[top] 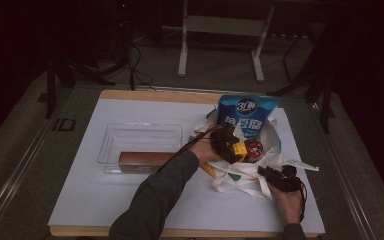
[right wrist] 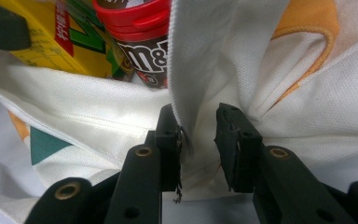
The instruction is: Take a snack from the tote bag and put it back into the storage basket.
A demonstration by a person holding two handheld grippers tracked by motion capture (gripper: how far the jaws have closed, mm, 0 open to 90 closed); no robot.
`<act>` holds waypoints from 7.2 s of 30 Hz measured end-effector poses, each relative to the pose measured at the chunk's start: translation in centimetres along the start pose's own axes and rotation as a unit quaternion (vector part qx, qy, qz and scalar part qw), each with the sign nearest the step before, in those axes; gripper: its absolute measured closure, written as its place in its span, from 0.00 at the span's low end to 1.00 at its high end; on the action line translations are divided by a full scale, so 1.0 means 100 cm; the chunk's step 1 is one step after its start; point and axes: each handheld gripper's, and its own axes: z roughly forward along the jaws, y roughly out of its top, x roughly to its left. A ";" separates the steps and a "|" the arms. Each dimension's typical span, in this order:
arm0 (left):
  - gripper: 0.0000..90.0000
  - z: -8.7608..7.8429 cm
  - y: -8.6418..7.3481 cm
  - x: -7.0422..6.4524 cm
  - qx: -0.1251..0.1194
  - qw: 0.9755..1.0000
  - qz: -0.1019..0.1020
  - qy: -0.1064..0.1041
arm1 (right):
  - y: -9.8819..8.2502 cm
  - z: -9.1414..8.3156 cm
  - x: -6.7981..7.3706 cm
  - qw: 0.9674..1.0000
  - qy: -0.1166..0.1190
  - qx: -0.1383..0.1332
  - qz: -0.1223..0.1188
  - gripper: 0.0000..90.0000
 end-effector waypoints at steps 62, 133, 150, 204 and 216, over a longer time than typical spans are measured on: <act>0.31 -0.120 -0.015 0.022 -0.080 0.983 -0.120 0.110 | 0.000 0.000 0.000 1.000 -0.001 0.000 0.000 0.78; 0.31 -0.160 -0.094 0.034 -0.056 0.961 -0.203 0.179 | 0.000 0.000 0.000 1.000 -0.001 -0.001 0.000 0.78; 0.31 -0.167 -0.114 0.035 -0.052 0.956 -0.219 0.189 | -0.001 0.000 0.000 1.000 -0.002 -0.001 -0.001 0.78; 0.31 -0.179 -0.173 0.036 -0.034 0.931 -0.285 0.224 | -0.001 0.000 0.000 1.000 -0.004 -0.003 -0.001 0.77; 0.31 -0.186 -0.190 0.037 -0.037 0.923 -0.303 0.234 | -0.001 0.000 0.000 1.000 -0.004 -0.003 -0.001 0.77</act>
